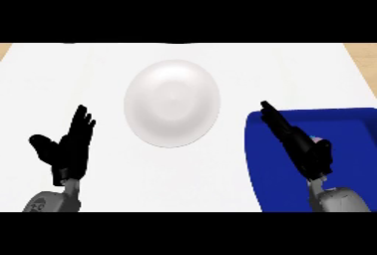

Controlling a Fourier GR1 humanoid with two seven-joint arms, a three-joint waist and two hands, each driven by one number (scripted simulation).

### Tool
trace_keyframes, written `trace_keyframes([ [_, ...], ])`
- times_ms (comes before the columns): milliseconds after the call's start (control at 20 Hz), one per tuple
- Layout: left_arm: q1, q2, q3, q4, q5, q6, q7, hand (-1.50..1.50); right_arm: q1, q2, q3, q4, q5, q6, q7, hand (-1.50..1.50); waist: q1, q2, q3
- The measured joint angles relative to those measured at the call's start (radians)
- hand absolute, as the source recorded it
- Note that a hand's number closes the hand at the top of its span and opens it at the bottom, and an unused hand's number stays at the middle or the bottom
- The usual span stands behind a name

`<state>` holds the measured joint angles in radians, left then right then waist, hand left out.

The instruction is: Pick the cupcake from the tray and place it in the plate

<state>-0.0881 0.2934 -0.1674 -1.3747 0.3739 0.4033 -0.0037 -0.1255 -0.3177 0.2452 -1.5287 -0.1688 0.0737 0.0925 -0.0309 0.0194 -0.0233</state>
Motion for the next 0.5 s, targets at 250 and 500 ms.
trace_keyframes([
  [250,-0.020,0.051,-0.013,0.037,-0.049,-0.085,-0.064,0.00,-0.070,0.027,-0.070,-0.020,-0.055,-0.032,0.088,1.50,0.020,-0.014,0.016],
  [500,-0.008,0.100,-0.039,0.039,-0.081,-0.156,-0.109,0.00,-0.127,-0.053,-0.136,-0.024,0.127,-0.188,0.061,-1.50,0.018,-0.024,0.016],
])
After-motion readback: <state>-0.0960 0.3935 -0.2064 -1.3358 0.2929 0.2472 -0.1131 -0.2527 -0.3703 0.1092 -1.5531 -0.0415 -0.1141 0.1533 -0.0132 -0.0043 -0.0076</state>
